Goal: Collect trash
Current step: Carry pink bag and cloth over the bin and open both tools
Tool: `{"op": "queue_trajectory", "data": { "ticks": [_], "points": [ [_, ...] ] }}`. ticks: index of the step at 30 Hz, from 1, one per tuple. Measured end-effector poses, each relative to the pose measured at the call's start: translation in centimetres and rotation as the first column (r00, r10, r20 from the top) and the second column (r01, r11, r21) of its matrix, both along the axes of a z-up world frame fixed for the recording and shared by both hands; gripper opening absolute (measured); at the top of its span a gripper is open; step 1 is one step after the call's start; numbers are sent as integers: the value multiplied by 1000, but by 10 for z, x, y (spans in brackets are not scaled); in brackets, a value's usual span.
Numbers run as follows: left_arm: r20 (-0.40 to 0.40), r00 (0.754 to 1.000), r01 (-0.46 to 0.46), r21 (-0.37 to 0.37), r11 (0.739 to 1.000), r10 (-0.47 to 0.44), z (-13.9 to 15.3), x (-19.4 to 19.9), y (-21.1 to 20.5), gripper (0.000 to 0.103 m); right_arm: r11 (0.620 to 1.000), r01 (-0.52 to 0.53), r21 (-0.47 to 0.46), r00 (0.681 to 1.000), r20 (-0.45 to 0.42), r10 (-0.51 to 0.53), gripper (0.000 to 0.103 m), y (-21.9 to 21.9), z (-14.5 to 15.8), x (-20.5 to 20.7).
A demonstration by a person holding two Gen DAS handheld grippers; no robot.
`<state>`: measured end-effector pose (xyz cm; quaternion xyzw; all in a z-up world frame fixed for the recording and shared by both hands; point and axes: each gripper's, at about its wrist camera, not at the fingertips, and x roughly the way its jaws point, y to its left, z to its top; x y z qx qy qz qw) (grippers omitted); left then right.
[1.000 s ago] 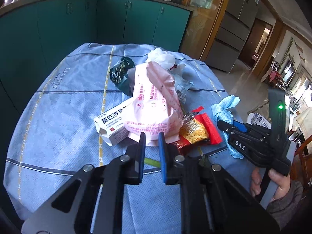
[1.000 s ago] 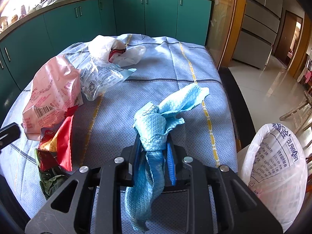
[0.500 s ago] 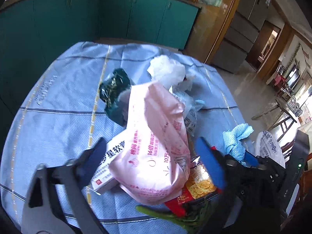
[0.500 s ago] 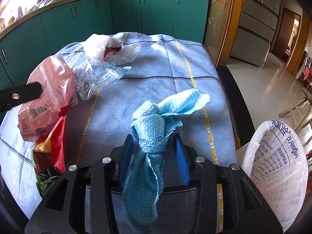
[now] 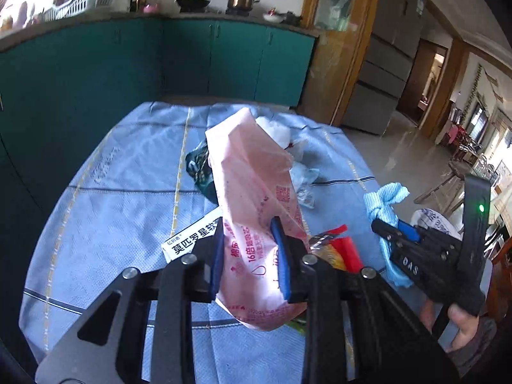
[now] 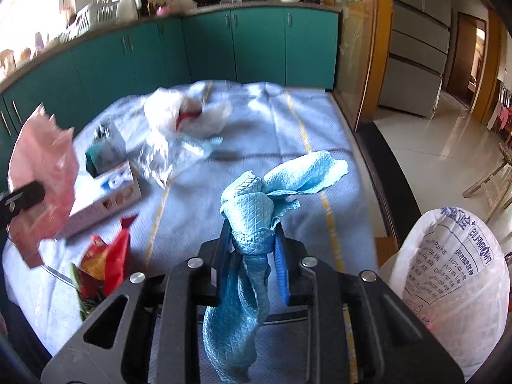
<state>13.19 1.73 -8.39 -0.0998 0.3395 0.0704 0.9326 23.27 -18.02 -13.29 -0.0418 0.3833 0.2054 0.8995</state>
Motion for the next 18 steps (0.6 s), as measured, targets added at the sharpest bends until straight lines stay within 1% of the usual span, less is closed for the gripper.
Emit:
{"op": "queue_trajectory", "data": {
  "ticks": [3, 6, 7, 9, 11, 15, 17, 18],
  "points": [
    [23, 998, 50, 31, 998, -51, 10, -5, -16, 29, 998, 50, 50, 998, 46, -52, 25, -25, 13, 0],
    [39, 992, 116, 46, 992, -118, 16, -6, -39, 29, 980, 168, 107, 982, 66, -176, 25, -66, 24, 4],
    [38, 988, 149, 47, 988, -151, 16, -4, -49, 29, 965, 236, 116, 967, 70, -245, 25, -86, 26, 6],
    [28, 978, 204, 47, 978, -205, 14, 3, -68, 29, 926, 367, 88, 925, 66, -373, 25, -122, 24, 12],
    [19, 965, 261, 39, 964, -262, 11, 12, -90, 29, 891, 451, 47, 891, 32, -453, 25, -150, 18, 15],
    [-1, 923, 385, 37, 922, -385, 0, 33, -146, 29, 833, 553, 3, 829, -102, -549, 25, -205, -5, 18],
    [-23, 892, 452, 6, 892, -451, -9, 47, -181, 29, 808, 589, 13, 800, -151, -581, 26, -226, -12, 15],
    [-31, 878, 478, -4, 879, -477, -13, 52, -194, 29, 796, 606, 17, 787, -163, -595, 26, -233, -14, 13]
  ]
}}
